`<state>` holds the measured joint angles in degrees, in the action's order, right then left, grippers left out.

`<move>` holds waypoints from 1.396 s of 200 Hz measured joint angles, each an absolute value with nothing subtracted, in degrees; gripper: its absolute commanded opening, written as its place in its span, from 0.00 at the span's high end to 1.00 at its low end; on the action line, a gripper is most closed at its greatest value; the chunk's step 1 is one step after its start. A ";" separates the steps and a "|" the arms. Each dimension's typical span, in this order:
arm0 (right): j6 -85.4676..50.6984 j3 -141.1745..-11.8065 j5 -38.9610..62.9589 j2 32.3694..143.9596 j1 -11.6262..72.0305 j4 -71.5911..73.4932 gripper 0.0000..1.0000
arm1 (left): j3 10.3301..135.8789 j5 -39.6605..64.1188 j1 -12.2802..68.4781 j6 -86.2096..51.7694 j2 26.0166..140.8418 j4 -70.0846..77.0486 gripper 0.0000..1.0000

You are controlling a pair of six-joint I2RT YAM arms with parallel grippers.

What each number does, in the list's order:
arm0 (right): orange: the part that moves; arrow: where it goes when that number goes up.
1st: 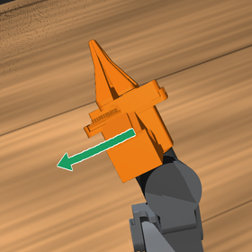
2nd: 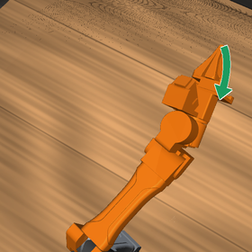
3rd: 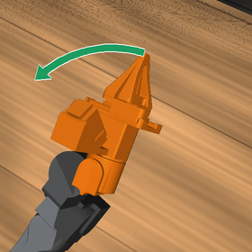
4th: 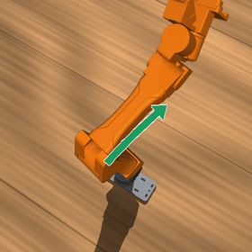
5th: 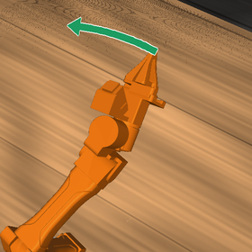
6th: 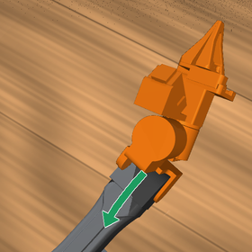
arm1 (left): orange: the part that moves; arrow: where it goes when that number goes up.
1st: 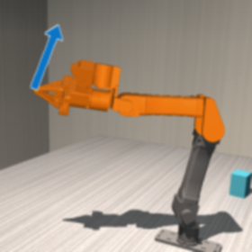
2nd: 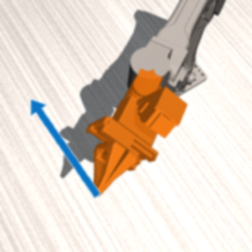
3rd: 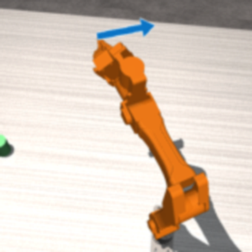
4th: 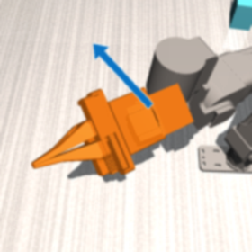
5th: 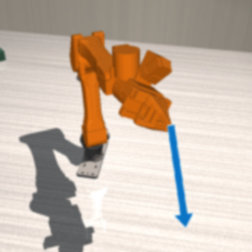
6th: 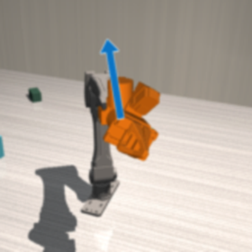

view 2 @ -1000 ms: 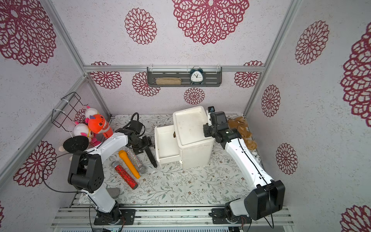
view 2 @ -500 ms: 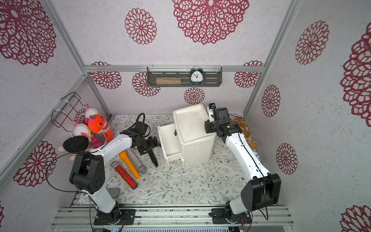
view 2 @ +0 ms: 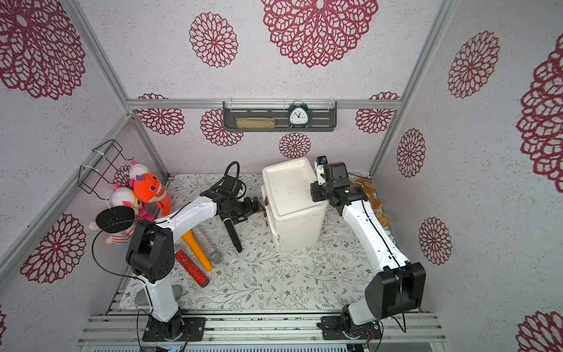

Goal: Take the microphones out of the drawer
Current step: Close the drawer of the storage box.

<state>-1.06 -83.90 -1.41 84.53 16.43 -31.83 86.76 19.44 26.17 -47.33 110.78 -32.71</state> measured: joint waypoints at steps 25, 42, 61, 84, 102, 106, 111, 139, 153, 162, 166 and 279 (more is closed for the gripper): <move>-1.17 -83.90 -1.74 84.53 16.23 -31.81 1.00 | 88.49 20.73 26.22 -48.27 112.99 -31.81 0.03; -1.32 -83.90 -1.85 84.55 16.10 -31.79 1.00 | 88.88 20.84 26.26 -48.71 114.30 -31.24 0.03; -1.34 -83.90 -1.89 84.55 16.10 -31.81 1.00 | 88.86 20.88 26.20 -49.17 114.85 -31.20 0.03; -1.37 -84.36 -1.91 84.75 16.10 -32.32 1.00 | 88.29 20.82 26.20 -49.67 114.85 -30.57 0.03; -1.39 -84.53 -1.91 84.86 16.10 -32.56 1.00 | 87.02 20.97 26.13 -50.19 114.83 -29.21 0.03; -1.37 -84.53 -1.91 84.86 16.10 -32.56 1.00 | 86.59 21.06 26.11 -50.39 114.80 -28.80 0.03; -1.37 -84.53 -1.91 84.86 16.10 -32.58 1.00 | 86.00 21.17 26.06 -50.65 114.76 -28.10 0.03; -1.39 -84.53 -1.91 84.86 16.10 -32.58 1.00 | 82.39 21.87 25.30 -52.14 114.74 -25.30 0.03; -1.37 -84.55 -1.91 84.86 16.10 -32.60 1.00 | 80.16 22.09 24.77 -52.73 114.74 -24.93 0.03; -1.37 -84.55 -1.91 84.86 16.10 -32.60 1.00 | 78.65 22.02 24.43 -53.06 114.74 -24.95 0.03; -1.37 -84.58 -1.91 84.86 16.10 -32.62 1.00 | 78.08 21.98 24.29 -53.19 114.74 -24.97 0.03; -1.48 -84.84 -1.87 85.03 16.10 -32.88 1.00 | 73.12 15.11 21.32 -53.60 109.19 -29.02 0.03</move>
<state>-1.48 -84.84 -1.87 85.03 16.10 -32.88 73.12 15.11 21.32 -53.60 109.19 -29.02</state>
